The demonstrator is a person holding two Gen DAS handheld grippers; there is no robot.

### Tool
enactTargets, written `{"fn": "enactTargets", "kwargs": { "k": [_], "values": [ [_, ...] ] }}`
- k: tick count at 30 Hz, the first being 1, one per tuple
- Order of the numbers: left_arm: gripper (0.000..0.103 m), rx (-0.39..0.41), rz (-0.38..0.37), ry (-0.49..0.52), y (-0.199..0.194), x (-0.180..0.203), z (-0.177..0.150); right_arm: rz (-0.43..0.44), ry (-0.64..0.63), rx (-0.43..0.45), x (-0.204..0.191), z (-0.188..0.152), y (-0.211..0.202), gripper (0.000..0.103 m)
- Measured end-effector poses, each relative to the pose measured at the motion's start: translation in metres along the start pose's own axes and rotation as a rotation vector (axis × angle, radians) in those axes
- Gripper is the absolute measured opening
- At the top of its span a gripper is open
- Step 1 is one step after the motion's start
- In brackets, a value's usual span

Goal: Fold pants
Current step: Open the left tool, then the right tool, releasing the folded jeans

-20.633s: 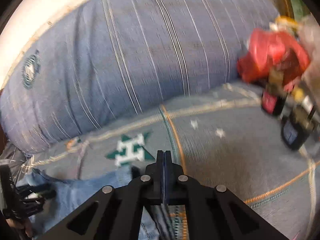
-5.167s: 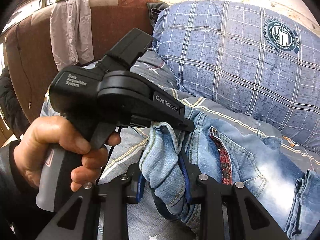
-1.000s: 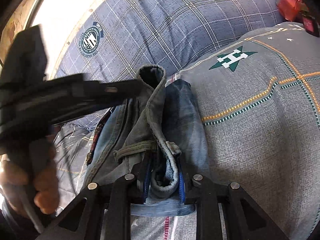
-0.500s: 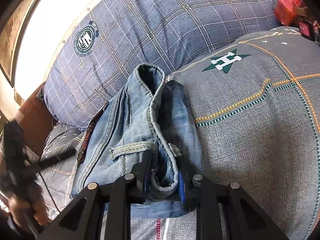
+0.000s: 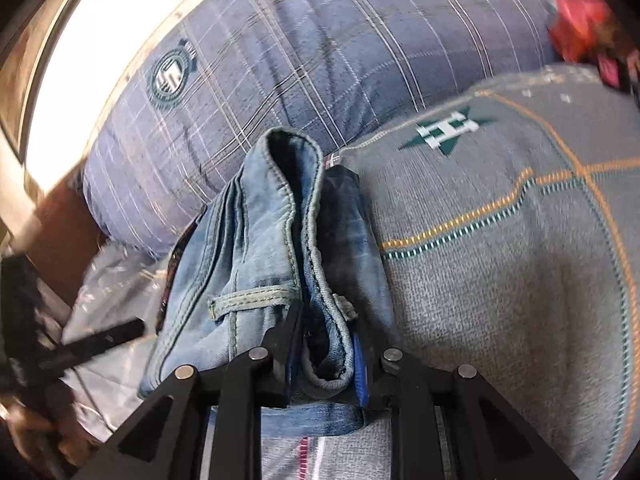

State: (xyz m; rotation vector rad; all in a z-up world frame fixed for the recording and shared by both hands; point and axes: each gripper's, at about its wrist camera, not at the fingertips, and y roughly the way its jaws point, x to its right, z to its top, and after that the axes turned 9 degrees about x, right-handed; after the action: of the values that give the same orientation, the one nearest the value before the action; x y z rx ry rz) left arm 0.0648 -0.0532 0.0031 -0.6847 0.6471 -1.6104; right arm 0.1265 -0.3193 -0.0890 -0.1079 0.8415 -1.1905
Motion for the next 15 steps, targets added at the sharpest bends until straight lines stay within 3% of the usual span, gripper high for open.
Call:
{"fn": "enactTargets", "kwargs": {
  "k": [3, 6, 9, 10, 11, 15],
  "values": [
    [0.066, 0.029, -0.002, -0.006, -0.014, 0.002, 0.004, 0.003, 0.019, -0.014, 0.004, 0.001, 0.0, 0.023],
    [0.069, 0.054, -0.015, -0.022, -0.021, 0.0, 0.008, -0.007, 0.006, -0.041, 0.003, 0.003, -0.002, 0.029],
    [0.069, 0.059, -0.022, -0.016, -0.023, 0.003, 0.007, -0.045, -0.025, -0.061, -0.003, 0.01, -0.006, 0.043],
    [0.069, 0.057, -0.022, -0.015, -0.021, 0.003, 0.007, -0.065, -0.047, -0.055, -0.006, 0.013, -0.01, 0.062],
    [0.069, 0.054, -0.026, -0.018, -0.019, 0.003, 0.006, -0.083, -0.064, -0.041, -0.008, 0.017, -0.014, 0.072],
    [0.069, 0.048, -0.032, -0.031, -0.009, 0.005, 0.004, -0.076, -0.094, 0.018, -0.017, 0.035, -0.033, 0.072]
  ]
}}
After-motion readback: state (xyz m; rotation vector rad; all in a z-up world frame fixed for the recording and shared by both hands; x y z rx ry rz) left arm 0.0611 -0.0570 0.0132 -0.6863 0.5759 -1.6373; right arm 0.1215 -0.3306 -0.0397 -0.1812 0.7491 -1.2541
